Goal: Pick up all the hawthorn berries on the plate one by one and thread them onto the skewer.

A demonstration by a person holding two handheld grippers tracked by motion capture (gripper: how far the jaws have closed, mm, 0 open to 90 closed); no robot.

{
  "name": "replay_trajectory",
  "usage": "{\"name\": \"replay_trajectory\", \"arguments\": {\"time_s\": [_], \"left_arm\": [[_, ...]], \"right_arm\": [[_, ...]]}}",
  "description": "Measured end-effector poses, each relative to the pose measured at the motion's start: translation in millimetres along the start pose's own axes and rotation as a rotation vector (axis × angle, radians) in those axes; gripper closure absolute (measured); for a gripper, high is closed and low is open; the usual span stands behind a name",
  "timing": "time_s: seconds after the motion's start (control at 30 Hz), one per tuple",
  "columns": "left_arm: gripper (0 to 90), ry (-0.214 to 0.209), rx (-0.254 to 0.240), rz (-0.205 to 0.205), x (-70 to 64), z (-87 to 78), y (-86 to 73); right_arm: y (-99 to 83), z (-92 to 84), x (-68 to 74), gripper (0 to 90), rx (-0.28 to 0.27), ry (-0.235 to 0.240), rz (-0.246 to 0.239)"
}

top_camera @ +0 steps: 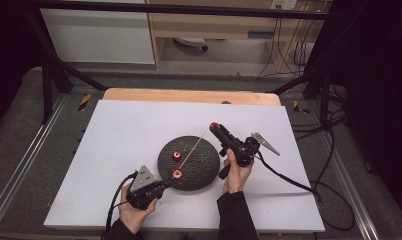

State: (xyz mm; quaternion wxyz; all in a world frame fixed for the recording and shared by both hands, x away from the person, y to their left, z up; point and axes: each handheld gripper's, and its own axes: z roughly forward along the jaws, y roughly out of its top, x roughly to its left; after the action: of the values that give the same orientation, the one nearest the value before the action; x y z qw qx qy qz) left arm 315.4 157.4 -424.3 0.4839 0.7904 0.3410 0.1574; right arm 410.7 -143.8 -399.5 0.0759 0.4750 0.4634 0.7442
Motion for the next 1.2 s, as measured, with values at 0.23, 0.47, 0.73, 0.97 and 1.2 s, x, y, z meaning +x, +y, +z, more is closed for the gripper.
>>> {"name": "replay_trajectory", "arguments": {"time_s": [0.23,0.47,0.73,0.97,1.2], "left_arm": [[88.3,-0.013,-0.002,0.001,-6.0,5.2,3.6],[88.3,-0.019,-0.007,-0.001,-9.1,8.0,6.2],[88.3,-0.020,-0.014,-0.007,-10.3,10.3,8.2],[88.3,-0.014,-0.028,-0.024,-14.2,14.8,10.9],[88.4,-0.002,-0.053,-0.041,-17.1,18.3,15.9]], "right_arm": [[0.7,1.5,-0.7,61.6,-0.044,0.008,0.008],[-1.8,1.9,-0.5,61.6,-0.064,0.016,0.011],[-3.3,1.0,0.3,61.6,-0.066,0.029,0.010],[-5.6,1.1,0.5,61.6,-0.064,0.038,0.017],[-6.7,-0.5,2.0,61.6,-0.056,0.049,0.024]]}}
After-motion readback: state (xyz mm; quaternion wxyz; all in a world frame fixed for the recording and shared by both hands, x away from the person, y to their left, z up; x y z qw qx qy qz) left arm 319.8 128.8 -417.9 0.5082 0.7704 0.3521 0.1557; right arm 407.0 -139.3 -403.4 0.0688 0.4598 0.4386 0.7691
